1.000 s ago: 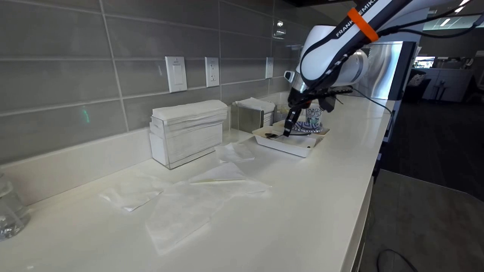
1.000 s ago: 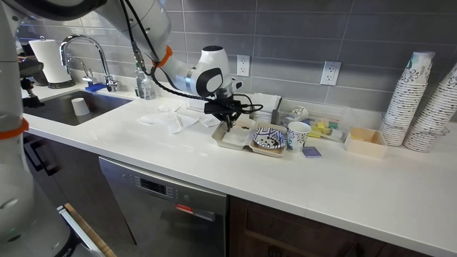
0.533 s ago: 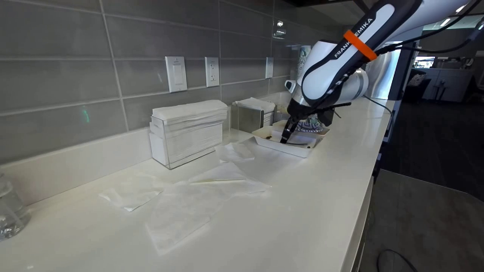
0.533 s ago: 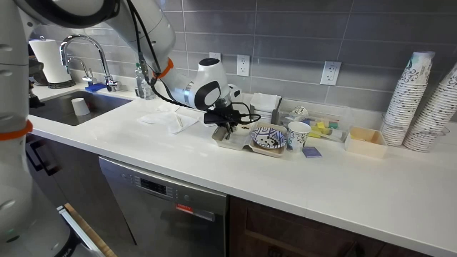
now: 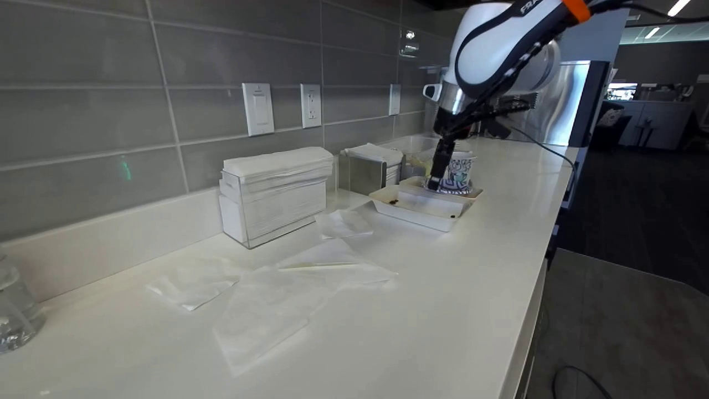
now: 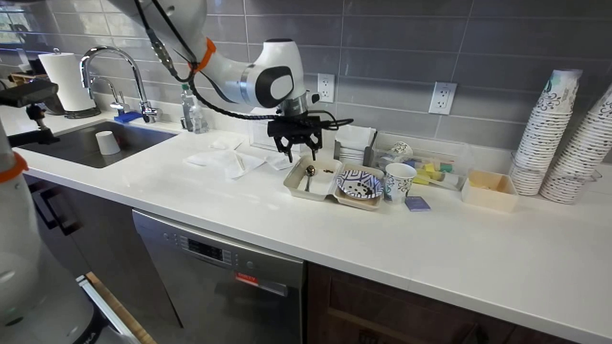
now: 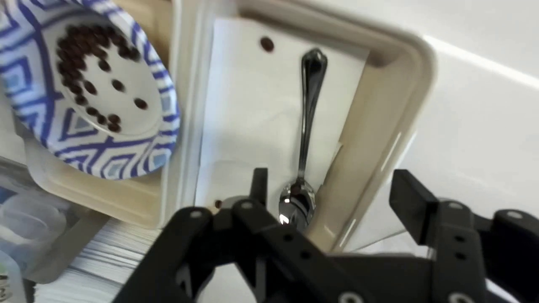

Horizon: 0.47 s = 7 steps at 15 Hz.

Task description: Pick up this phone get some of the objects from the disposable plate and put them in the bowl

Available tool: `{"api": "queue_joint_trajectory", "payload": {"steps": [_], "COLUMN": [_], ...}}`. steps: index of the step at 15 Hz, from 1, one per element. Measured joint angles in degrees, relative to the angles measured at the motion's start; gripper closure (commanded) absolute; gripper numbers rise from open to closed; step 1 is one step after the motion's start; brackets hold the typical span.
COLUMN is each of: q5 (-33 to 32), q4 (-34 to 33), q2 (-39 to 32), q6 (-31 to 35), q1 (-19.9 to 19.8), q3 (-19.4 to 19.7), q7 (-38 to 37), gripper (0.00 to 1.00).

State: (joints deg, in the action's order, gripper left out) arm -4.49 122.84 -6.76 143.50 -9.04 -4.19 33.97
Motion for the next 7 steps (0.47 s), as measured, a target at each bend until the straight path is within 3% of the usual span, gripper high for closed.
{"api": "queue_joint_trajectory", "payload": {"steps": [2,4,7], "q5": [-4.59,-5.11,-4.52], "q4": [-0.41,-1.35,-2.72], "q2": [4.63,7.86,10.26], "q6": [-10.04,-20.51,-26.93], "q1": [0.78,1.31,2.42], "q3": [2.08,2.96,3.45], "q7": [-0.93,1.1,4.67], "gripper": [0.0,0.0,0.0]}}
